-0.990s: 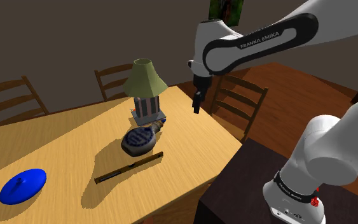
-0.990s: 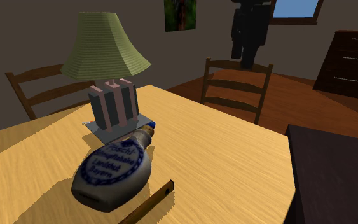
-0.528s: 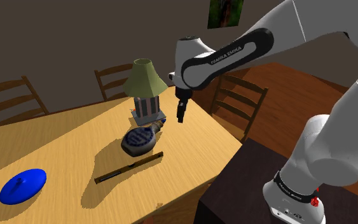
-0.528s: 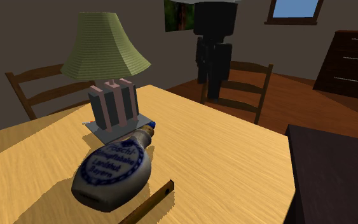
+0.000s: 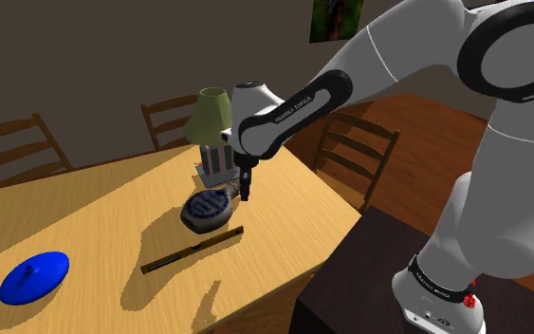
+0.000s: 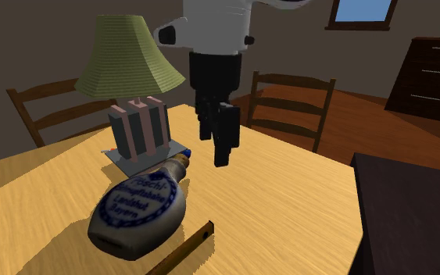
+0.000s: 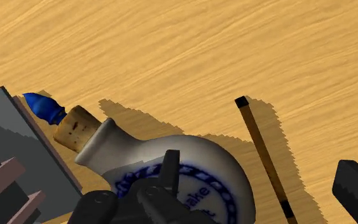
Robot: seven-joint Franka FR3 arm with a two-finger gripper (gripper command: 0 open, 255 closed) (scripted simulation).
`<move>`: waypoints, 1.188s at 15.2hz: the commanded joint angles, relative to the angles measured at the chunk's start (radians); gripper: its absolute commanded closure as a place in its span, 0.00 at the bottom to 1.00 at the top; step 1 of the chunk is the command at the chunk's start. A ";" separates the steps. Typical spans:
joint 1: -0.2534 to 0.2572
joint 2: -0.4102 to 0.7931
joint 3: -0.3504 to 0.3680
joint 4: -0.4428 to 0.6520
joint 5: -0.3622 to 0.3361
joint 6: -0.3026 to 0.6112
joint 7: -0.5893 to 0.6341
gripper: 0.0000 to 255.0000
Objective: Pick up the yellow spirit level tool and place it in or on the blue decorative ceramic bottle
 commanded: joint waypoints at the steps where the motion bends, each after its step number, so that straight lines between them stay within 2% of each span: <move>1: 0.012 0.062 0.017 0.042 0.002 0.025 -0.032 0.00; 16: 0.117 0.501 0.128 0.424 -0.063 0.104 -0.221 0.00; 18: 0.121 0.518 0.128 0.433 -0.066 0.112 -0.223 0.00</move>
